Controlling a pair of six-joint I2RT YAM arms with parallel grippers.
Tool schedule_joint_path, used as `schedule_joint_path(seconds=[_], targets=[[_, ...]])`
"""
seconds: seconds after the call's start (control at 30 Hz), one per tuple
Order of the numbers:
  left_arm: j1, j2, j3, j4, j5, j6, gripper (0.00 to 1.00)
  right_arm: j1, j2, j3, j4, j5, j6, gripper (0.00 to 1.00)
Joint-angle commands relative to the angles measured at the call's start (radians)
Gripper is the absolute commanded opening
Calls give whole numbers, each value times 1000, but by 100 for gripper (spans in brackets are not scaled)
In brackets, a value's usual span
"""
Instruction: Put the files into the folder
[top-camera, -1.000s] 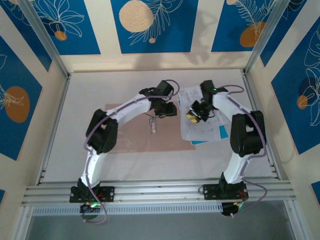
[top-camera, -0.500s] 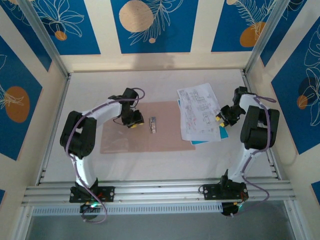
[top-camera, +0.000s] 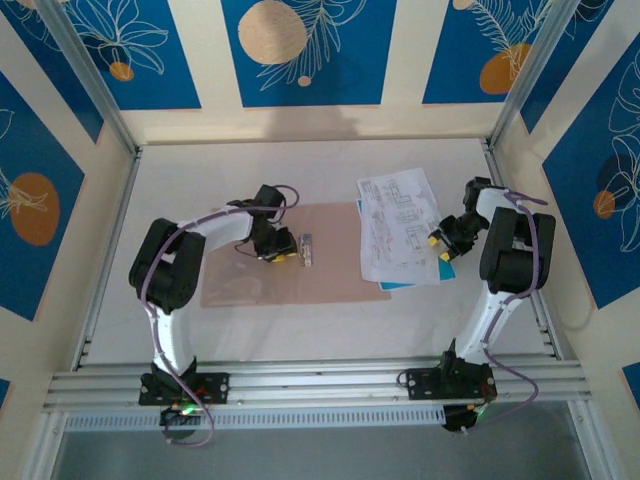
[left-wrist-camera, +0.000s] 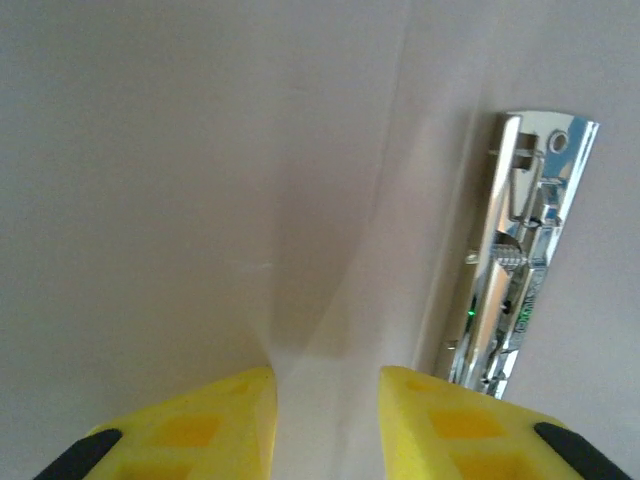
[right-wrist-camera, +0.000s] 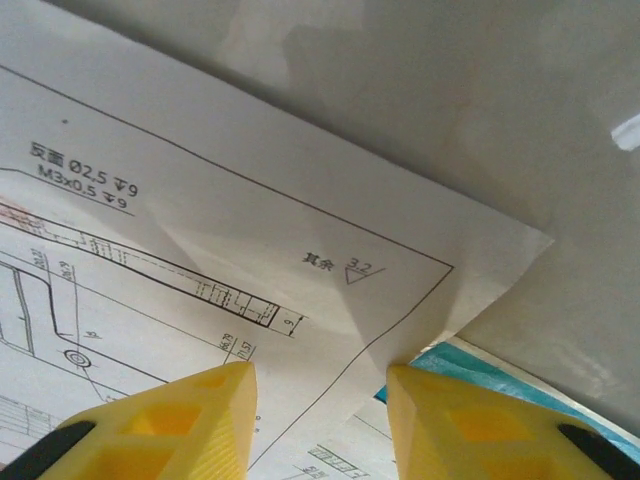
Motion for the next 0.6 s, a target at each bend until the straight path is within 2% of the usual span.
schedule_joint_path(seconds=[0.0, 0.33, 0.57], targets=[[-37, 23, -17, 62, 47, -48, 31, 56, 31, -12, -52, -48, -23, 42], [-90, 40, 9, 99, 43, -71, 31, 201, 12, -28, -65, -72, -2, 42], [-117, -29, 151, -1, -47, -42, 32, 212, -100, -35, -73, -22, 6, 42]])
